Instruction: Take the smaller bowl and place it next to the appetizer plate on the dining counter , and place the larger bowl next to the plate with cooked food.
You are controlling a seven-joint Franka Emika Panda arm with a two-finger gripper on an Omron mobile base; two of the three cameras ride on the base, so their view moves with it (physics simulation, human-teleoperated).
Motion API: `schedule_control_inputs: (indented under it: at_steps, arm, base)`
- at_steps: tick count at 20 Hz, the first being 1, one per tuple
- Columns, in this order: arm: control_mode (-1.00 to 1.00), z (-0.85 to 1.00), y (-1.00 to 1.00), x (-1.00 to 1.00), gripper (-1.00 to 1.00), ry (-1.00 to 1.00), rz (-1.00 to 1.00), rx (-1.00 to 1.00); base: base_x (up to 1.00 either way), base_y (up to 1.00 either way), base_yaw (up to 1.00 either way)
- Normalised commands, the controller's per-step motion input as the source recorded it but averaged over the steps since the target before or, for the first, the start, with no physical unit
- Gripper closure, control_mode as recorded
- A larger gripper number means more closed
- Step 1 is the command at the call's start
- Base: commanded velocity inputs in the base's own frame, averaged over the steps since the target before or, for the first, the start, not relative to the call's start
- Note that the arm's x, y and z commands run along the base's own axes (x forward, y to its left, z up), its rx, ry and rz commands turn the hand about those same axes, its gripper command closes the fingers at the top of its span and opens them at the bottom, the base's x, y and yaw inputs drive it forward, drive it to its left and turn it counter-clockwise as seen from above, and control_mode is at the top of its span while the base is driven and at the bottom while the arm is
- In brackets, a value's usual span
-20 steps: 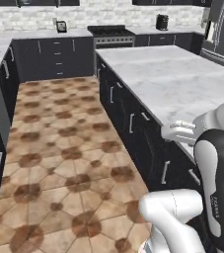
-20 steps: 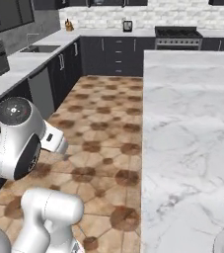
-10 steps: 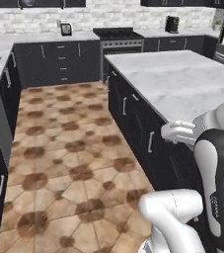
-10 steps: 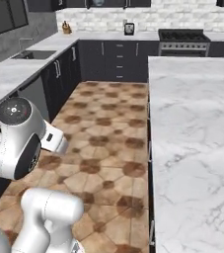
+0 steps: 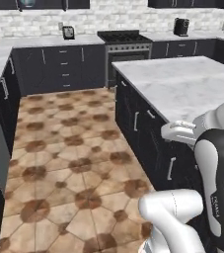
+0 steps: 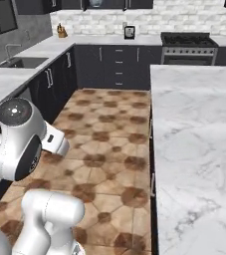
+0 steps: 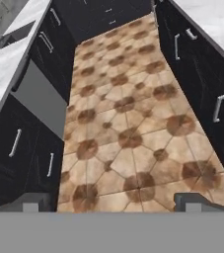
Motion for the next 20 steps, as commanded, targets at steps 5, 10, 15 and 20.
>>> schedule_control_inputs:
  at_steps: [5, 10, 15, 20]
  arm:
    - [1.0, 0.0, 0.0, 0.0, -1.0, 0.0, 0.0, 0.0]
    - [1.0, 0.0, 0.0, 0.0, -1.0, 0.0, 0.0, 0.0]
    - [1.0, 0.0, 0.0, 0.0, -1.0, 0.0, 0.0, 0.0]
    - [1.0, 0.0, 0.0, 0.0, -1.0, 0.0, 0.0, 0.0]
  base:
    - [0.94, 0.57, -0.03]
    - [0.97, 0.28, 0.0]
    - [0.99, 0.09, 0.0]
    - [0.99, 0.22, 0.0]
